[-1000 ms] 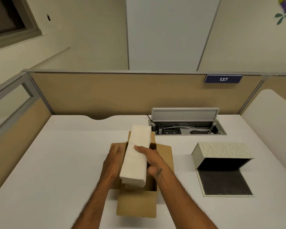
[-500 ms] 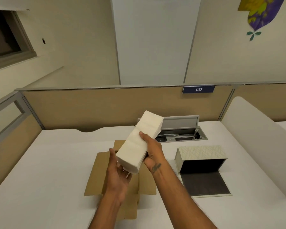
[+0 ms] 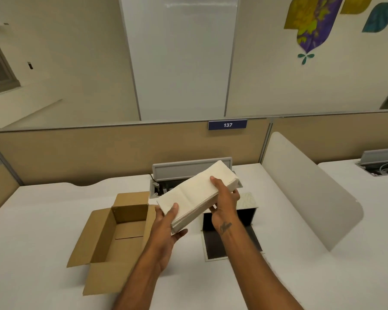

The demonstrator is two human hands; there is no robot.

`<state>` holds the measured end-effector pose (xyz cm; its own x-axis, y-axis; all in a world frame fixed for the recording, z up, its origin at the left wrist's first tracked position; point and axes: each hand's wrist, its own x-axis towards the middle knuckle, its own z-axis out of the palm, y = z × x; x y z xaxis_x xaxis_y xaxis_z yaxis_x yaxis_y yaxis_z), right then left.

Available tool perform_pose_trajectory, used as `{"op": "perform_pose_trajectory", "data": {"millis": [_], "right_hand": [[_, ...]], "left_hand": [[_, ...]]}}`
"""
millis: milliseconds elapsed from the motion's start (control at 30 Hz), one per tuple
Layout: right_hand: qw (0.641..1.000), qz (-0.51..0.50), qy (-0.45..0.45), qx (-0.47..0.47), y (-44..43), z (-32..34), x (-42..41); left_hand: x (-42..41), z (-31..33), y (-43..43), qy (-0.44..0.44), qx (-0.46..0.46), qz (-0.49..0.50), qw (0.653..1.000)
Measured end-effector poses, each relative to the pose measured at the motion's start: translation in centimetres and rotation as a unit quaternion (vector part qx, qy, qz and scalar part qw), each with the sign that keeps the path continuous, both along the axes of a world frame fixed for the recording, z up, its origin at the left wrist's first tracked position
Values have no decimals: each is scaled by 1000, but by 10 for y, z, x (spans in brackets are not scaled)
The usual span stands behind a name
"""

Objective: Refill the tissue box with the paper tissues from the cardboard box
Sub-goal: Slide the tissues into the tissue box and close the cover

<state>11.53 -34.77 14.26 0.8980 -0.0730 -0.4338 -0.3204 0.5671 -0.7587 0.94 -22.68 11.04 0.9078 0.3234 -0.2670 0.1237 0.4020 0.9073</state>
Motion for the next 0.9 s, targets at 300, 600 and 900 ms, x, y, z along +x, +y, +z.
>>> {"op": "perform_pose_trajectory", "data": {"millis": [300,600,900], "right_hand": [[987,96,-36,-124,-125,-13,-3],[959,160,-13,-234,-162,-28,2],[943,154,6,-295,-161,-59,19]], "left_hand": [[21,12,-33,67,51,-31,996],[52,-7,-52,119,86,-13,989],[73,-46,-54,139,91,-46,985]]}}
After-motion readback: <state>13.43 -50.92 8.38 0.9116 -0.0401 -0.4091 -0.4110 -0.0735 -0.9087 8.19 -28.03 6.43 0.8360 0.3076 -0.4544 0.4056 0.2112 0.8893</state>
